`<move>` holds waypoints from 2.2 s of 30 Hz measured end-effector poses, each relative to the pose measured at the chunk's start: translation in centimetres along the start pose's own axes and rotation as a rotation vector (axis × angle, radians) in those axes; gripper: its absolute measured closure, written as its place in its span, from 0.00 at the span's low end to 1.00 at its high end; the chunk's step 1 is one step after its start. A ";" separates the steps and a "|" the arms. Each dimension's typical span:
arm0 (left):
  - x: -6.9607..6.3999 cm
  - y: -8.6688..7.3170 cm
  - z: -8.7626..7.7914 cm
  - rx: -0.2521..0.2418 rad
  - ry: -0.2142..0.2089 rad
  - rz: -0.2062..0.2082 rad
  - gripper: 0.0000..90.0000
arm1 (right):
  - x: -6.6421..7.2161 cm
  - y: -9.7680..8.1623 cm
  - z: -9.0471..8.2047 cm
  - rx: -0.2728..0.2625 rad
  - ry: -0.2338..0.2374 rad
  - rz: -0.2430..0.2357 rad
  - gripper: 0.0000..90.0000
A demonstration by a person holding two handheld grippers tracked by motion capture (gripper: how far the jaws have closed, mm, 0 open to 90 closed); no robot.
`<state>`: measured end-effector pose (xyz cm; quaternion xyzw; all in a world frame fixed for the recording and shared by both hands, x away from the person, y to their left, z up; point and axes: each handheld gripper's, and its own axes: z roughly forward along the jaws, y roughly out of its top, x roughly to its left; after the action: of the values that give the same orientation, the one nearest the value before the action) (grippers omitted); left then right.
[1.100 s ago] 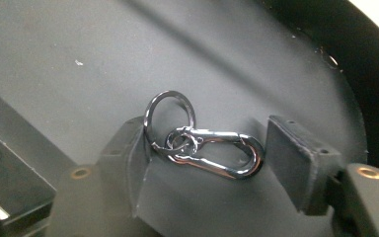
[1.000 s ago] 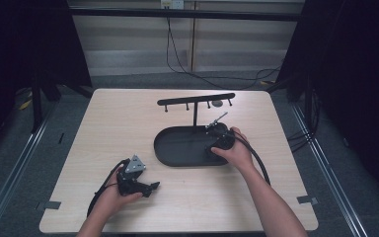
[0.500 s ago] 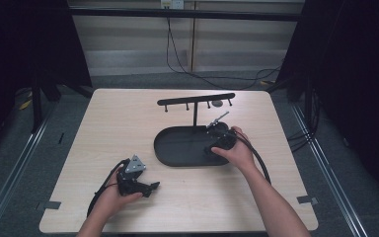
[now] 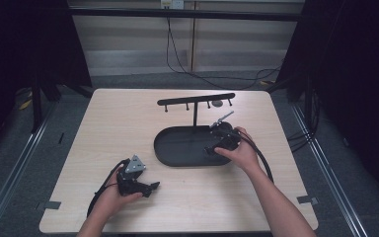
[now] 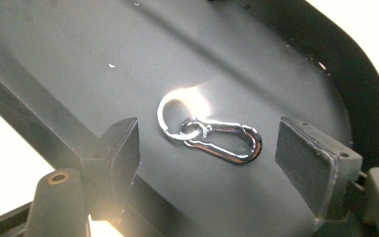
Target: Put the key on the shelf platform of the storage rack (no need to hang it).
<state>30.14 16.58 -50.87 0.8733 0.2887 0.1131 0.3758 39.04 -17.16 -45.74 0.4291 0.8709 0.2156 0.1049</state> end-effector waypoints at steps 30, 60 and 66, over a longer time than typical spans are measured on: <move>0.0 0.0 0.0 -0.002 0.000 -0.002 0.16 | 1.2 -1.6 -2.8 -0.003 0.055 -0.057 0.28; 0.0 0.0 0.0 -0.002 0.001 -0.002 0.16 | 1.3 -4.6 -3.6 0.022 0.094 -0.071 0.28; 0.0 0.0 0.0 -0.001 0.000 -0.002 0.16 | 1.4 -5.2 -4.0 0.013 0.097 -0.072 0.27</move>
<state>30.14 16.58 -50.88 0.8727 0.2897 0.1130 0.3765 33.06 -19.96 -44.66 0.3871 0.8913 0.2265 0.0674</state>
